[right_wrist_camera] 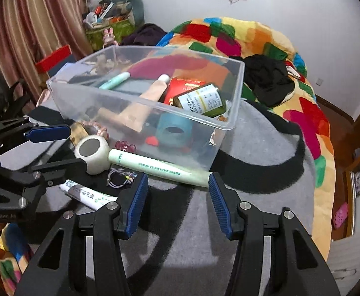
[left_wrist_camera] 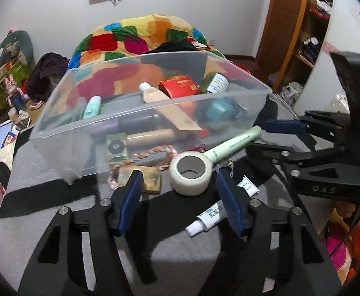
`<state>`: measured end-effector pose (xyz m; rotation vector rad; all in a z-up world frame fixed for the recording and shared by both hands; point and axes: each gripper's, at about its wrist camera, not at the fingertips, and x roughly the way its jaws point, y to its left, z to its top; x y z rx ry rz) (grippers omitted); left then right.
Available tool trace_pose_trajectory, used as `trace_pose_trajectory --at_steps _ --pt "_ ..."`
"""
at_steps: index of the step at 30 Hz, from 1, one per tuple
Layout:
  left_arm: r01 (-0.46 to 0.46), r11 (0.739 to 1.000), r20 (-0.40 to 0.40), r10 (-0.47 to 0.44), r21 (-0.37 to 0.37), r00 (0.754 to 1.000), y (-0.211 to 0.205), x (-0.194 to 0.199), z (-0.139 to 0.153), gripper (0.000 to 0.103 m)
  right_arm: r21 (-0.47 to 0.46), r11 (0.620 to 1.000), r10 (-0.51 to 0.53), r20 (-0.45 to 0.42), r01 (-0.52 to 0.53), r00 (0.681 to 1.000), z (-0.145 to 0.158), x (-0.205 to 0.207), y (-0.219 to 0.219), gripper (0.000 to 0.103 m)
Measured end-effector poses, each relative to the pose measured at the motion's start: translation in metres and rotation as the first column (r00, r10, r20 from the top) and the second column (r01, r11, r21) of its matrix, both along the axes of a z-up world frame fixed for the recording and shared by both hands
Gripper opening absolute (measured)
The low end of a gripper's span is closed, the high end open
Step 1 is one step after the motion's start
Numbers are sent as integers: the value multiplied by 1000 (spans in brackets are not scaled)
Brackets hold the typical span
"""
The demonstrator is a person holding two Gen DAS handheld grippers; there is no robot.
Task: Organize objects
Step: 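Grasp the white tape roll with the left tool while the right tool reaches toward the pale green tube, then grasp the pale green tube with the right tool while the left tool lifts the tape roll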
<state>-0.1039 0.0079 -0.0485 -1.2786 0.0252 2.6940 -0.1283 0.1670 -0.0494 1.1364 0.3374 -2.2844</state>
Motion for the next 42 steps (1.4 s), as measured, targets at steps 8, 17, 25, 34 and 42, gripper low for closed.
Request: trace_pose_trajectory --at_steps 8,17,25,34,42 --pt "13 1000 27 -13 -12 1000 8 -14 -3 62 -7 1000 6 19 -6 1000 -4 -10 -1 48" --pt "21 999 40 -19 -39 999 13 -12 -9 38 8 996 85 18 -86 996 -2 7 -3 49" --pt "12 1000 25 -11 -3 1000 3 -2 -5 38 -37 999 8 81 -5 997 -6 -19 9 50" --pt "7 1000 42 -6 -25 999 5 -10 -7 38 -35 996 86 86 -83 993 -8 -6 2 53" --pt "4 1000 45 -5 18 999 -3 -2 -6 38 -64 978 202 104 -196 974 -5 34 15 53"
